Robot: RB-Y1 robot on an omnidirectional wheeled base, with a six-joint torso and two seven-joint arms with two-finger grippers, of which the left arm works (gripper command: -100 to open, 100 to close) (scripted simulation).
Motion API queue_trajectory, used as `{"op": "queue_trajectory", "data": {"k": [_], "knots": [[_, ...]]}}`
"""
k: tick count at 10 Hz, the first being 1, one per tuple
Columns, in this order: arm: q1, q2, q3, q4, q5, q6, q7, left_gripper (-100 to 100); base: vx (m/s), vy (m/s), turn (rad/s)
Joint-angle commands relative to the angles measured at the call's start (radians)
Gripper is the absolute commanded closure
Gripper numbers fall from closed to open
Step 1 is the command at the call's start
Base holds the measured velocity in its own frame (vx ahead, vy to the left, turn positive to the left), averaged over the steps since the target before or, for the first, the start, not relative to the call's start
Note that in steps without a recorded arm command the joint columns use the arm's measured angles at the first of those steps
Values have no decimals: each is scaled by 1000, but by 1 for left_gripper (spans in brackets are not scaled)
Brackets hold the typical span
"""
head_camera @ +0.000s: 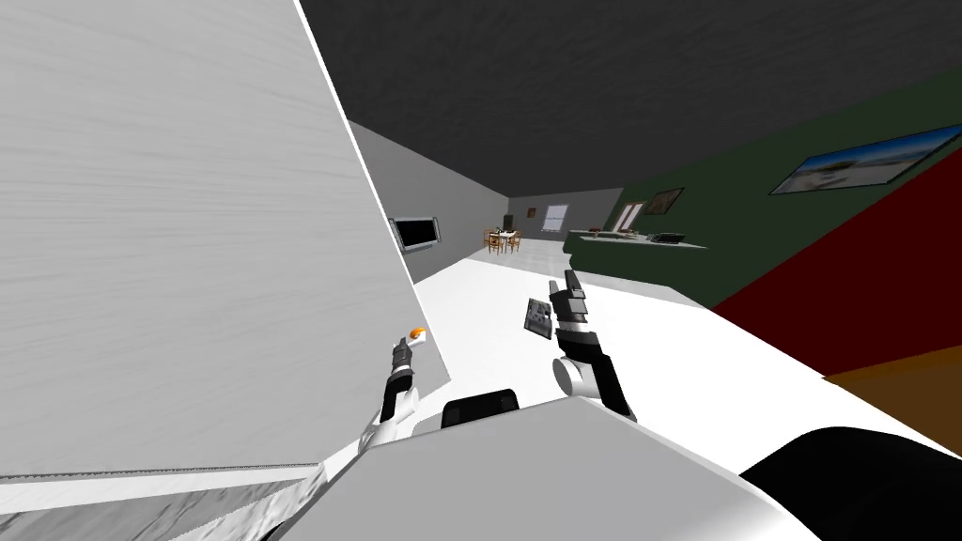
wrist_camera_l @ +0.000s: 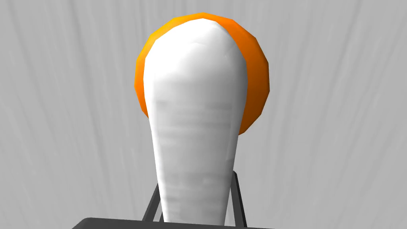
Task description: Push the door open
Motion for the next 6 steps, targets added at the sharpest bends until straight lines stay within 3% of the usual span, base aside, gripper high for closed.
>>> {"op": "queue_trajectory", "data": {"k": [1, 2, 4, 6], "knots": [[-4, -7, 6, -4, 4, -1, -3, 100, 165, -53, 52], [-4, -9, 13, -4, 8, -1, -5, 100, 157, -66, 54], [1, 7, 35, 5, 20, -4, -9, 100, 96, -10, 55], [2, 9, 52, 5, 30, -5, -16, 100, 208, -41, 50]]}}
